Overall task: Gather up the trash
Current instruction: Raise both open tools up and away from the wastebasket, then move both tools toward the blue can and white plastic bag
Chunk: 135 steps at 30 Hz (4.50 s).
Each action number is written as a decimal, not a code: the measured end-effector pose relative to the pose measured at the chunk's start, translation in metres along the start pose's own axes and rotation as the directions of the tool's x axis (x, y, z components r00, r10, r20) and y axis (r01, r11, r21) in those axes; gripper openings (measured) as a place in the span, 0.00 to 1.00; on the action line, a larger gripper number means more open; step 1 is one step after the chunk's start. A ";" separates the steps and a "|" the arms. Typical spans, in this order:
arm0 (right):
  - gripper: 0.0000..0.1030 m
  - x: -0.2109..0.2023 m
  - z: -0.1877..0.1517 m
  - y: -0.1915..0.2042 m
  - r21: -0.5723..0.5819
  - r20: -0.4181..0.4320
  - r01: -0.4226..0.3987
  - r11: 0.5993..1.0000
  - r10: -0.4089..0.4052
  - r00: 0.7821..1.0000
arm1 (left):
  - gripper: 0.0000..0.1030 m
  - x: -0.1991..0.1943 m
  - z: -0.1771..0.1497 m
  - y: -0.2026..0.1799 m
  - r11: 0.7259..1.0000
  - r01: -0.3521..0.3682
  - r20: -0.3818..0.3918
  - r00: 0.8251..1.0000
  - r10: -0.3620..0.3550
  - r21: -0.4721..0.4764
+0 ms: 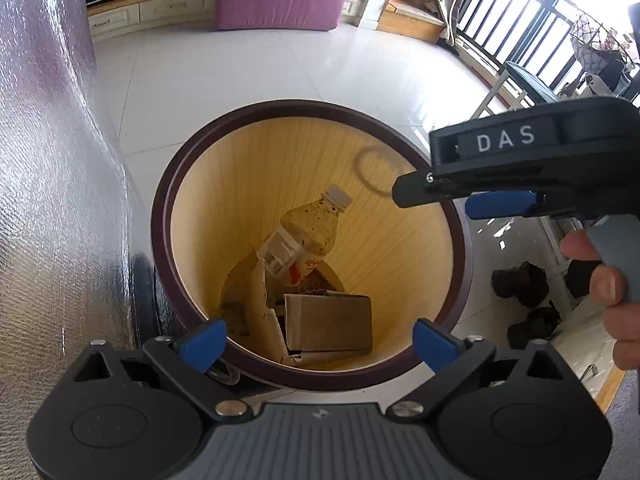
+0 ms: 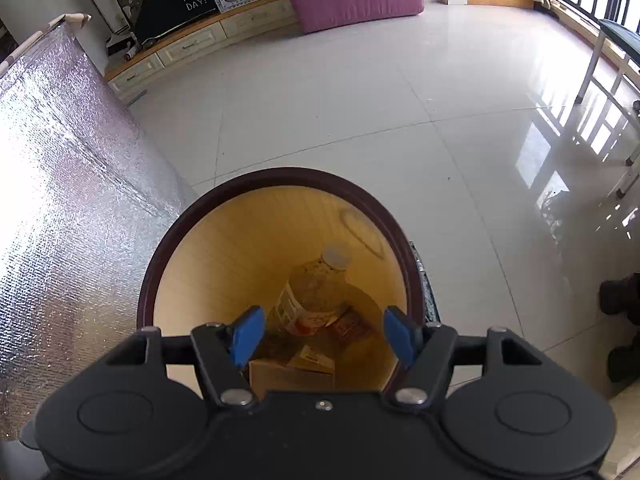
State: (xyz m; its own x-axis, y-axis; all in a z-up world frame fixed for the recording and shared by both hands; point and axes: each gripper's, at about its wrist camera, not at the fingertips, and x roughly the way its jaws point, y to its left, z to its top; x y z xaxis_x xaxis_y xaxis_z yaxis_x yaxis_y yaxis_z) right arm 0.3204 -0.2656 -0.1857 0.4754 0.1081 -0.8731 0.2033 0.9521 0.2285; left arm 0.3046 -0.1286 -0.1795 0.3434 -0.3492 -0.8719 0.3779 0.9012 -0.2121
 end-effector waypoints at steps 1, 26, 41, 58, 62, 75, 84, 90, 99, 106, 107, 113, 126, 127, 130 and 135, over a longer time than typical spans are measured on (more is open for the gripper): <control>0.65 -0.001 -0.001 0.000 -0.007 0.002 0.004 1.000 -0.004 1.000 | 0.96 0.000 0.000 0.001 1.000 0.002 -0.001 1.000 -0.002 -0.002; 1.00 -0.058 -0.023 -0.008 -0.058 0.083 0.004 0.998 0.000 0.997 | 1.00 -0.045 -0.005 -0.011 0.998 -0.043 0.031 0.999 0.044 -0.046; 1.00 -0.103 -0.053 -0.026 -0.033 0.125 0.056 0.998 -0.051 0.991 | 1.00 -0.092 -0.017 0.008 0.981 -0.112 0.074 0.989 0.125 -0.158; 1.00 -0.160 -0.085 -0.039 -0.085 0.169 0.051 0.995 -0.036 0.985 | 1.00 -0.160 -0.034 -0.003 0.980 -0.147 0.153 0.974 0.167 -0.136; 1.00 -0.180 -0.094 -0.038 -0.095 0.193 0.069 0.993 -0.049 0.980 | 1.00 -0.179 -0.041 -0.011 0.982 -0.147 0.177 0.970 0.167 -0.120; 1.00 -0.256 -0.118 -0.031 -0.107 0.305 0.055 0.993 -0.020 0.952 | 1.00 -0.247 -0.064 -0.027 0.987 -0.138 0.277 0.948 0.155 -0.078; 1.00 -0.294 -0.126 -0.013 -0.115 0.393 0.018 0.993 0.029 0.919 | 1.00 -0.306 -0.075 -0.021 0.987 -0.147 0.382 0.910 0.160 -0.064; 1.00 -0.311 -0.129 0.017 -0.149 0.446 -0.017 0.989 0.082 0.891 | 1.00 -0.343 -0.086 -0.002 0.986 -0.146 0.445 0.880 0.164 -0.074; 1.00 -0.315 -0.122 0.084 -0.238 0.486 -0.070 0.969 0.181 0.855 | 1.00 -0.397 -0.105 0.050 0.972 -0.189 0.533 0.813 0.234 -0.139; 1.00 -0.310 -0.113 0.150 -0.322 0.493 -0.107 0.941 0.263 0.829 | 1.00 -0.435 -0.122 0.110 0.948 -0.247 0.583 0.748 0.318 -0.200; 1.00 -0.308 -0.111 0.161 -0.334 0.491 -0.116 0.936 0.278 0.826 | 1.00 -0.441 -0.125 0.119 0.944 -0.256 0.587 0.739 0.330 -0.209; 1.00 -0.296 -0.104 0.220 -0.381 0.500 -0.142 0.913 0.333 0.799 | 1.00 -0.466 -0.136 0.178 0.912 -0.329 0.607 0.681 0.409 -0.245; 1.00 -0.247 -0.073 0.321 -0.465 0.420 -0.212 0.860 0.425 0.802 | 1.00 -0.476 -0.133 0.320 0.842 -0.502 0.626 0.596 0.503 -0.198; 1.00 -0.242 -0.071 0.327 -0.469 0.411 -0.213 0.857 0.426 0.806 | 1.00 -0.472 -0.130 0.329 0.833 -0.525 0.625 0.594 0.506 -0.175; 1.00 -0.227 -0.064 0.346 -0.491 0.403 -0.208 0.846 0.432 0.807 | 1.00 -0.458 -0.119 0.354 0.816 -0.565 0.605 0.610 0.511 -0.121; 0.87 -0.202 -0.044 0.376 -0.519 0.377 -0.218 0.826 0.451 0.809 | 0.95 -0.442 -0.099 0.397 0.829 -0.544 0.565 0.647 0.512 -0.129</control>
State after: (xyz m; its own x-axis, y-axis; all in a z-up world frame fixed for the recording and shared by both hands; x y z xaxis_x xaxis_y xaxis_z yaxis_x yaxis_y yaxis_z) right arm 0.2629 0.0836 0.0575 0.7991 0.4087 -0.4410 -0.3802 0.9117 0.1561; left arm 0.2177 0.4092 0.0774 0.9017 0.0907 -0.4227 0.0156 0.9703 0.2414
